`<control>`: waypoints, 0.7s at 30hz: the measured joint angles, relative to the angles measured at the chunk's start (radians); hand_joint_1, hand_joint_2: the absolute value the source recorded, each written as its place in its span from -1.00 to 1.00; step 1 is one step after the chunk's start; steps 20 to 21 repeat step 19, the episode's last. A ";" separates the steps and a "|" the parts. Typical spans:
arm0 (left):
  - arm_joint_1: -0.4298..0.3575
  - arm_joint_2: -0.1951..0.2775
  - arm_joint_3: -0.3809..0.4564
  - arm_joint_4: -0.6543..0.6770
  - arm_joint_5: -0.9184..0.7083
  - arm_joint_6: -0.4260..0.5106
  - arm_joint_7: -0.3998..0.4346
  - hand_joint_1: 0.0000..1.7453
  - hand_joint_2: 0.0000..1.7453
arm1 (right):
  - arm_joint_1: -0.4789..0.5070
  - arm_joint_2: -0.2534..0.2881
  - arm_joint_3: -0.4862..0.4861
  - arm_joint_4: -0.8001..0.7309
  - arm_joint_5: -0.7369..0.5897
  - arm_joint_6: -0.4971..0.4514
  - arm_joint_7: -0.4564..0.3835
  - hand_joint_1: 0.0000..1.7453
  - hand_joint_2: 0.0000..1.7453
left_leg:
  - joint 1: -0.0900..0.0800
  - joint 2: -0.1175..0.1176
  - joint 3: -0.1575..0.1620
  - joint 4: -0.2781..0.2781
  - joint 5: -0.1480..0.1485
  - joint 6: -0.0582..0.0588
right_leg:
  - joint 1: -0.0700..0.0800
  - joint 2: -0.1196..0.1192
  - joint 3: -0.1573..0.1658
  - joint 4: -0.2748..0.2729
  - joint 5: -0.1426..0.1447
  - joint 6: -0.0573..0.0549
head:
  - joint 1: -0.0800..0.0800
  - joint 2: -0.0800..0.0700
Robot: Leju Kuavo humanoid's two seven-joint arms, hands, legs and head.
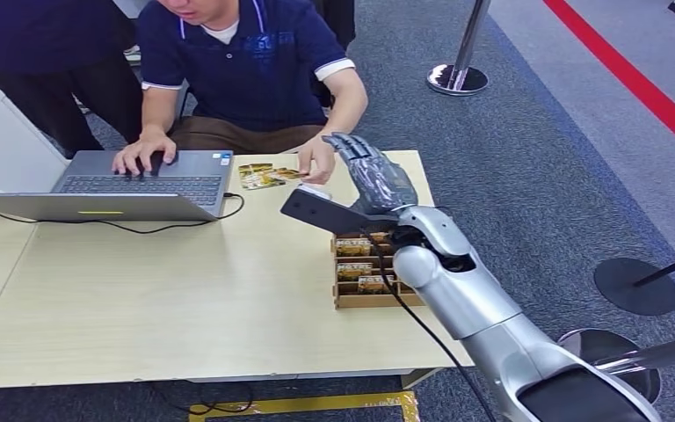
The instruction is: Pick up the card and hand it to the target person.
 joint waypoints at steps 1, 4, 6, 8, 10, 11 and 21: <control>0.001 0.000 0.000 0.000 0.002 0.000 0.000 -1.00 -1.00 | 0.009 -0.005 -0.006 -0.023 0.000 -0.013 0.002 -1.00 1.00 | 0.000 0.000 0.000 0.000 0.000 0.000 | 0.000 0.000 0.000 0.000 0.000 0.000 | 0.000 0.000; 0.004 0.000 0.000 0.000 0.012 0.000 0.002 -1.00 -1.00 | 0.051 -0.027 -0.036 -0.116 0.001 -0.055 0.005 -1.00 1.00 | 0.000 0.000 0.000 0.000 0.000 0.000 | 0.000 0.000 0.000 0.000 0.000 0.000 | 0.000 0.000; 0.006 0.000 0.000 0.000 0.018 0.000 0.004 -1.00 -1.00 | 0.088 -0.043 -0.066 -0.190 0.003 -0.086 0.001 -1.00 1.00 | 0.000 0.000 -0.001 0.000 0.000 0.000 | 0.000 0.000 -0.001 0.000 0.000 0.000 | 0.000 0.000; 0.007 0.000 0.000 0.000 0.023 0.001 0.006 -1.00 -1.00 | 0.132 -0.059 -0.104 -0.266 0.009 -0.112 -0.002 -1.00 1.00 | 0.000 0.000 -0.001 0.000 0.000 0.000 | 0.000 0.000 -0.001 -0.001 0.000 0.000 | 0.000 0.000; 0.009 0.000 0.001 0.000 0.028 0.002 0.008 -1.00 -1.00 | 0.182 -0.073 -0.148 -0.345 0.020 -0.132 -0.006 -1.00 1.00 | 0.000 0.000 -0.001 0.000 -0.001 0.001 | 0.000 0.000 -0.001 -0.001 0.000 0.000 | 0.000 0.000; 0.009 0.000 0.001 0.000 0.029 0.003 0.009 -1.00 -1.00 | 0.208 -0.079 -0.171 -0.381 0.027 -0.140 -0.008 -1.00 1.00 | 0.000 0.000 -0.001 0.000 -0.001 0.001 | 0.000 0.000 -0.001 -0.001 0.000 0.000 | 0.000 0.000; 0.009 0.000 0.001 0.000 0.033 0.009 0.007 -1.00 -1.00 | 0.353 -0.121 -0.314 -0.545 0.055 -0.168 -0.025 -1.00 1.00 | 0.000 0.000 -0.001 0.000 -0.001 0.000 | 0.000 0.000 -0.001 -0.001 0.000 0.000 | 0.000 0.000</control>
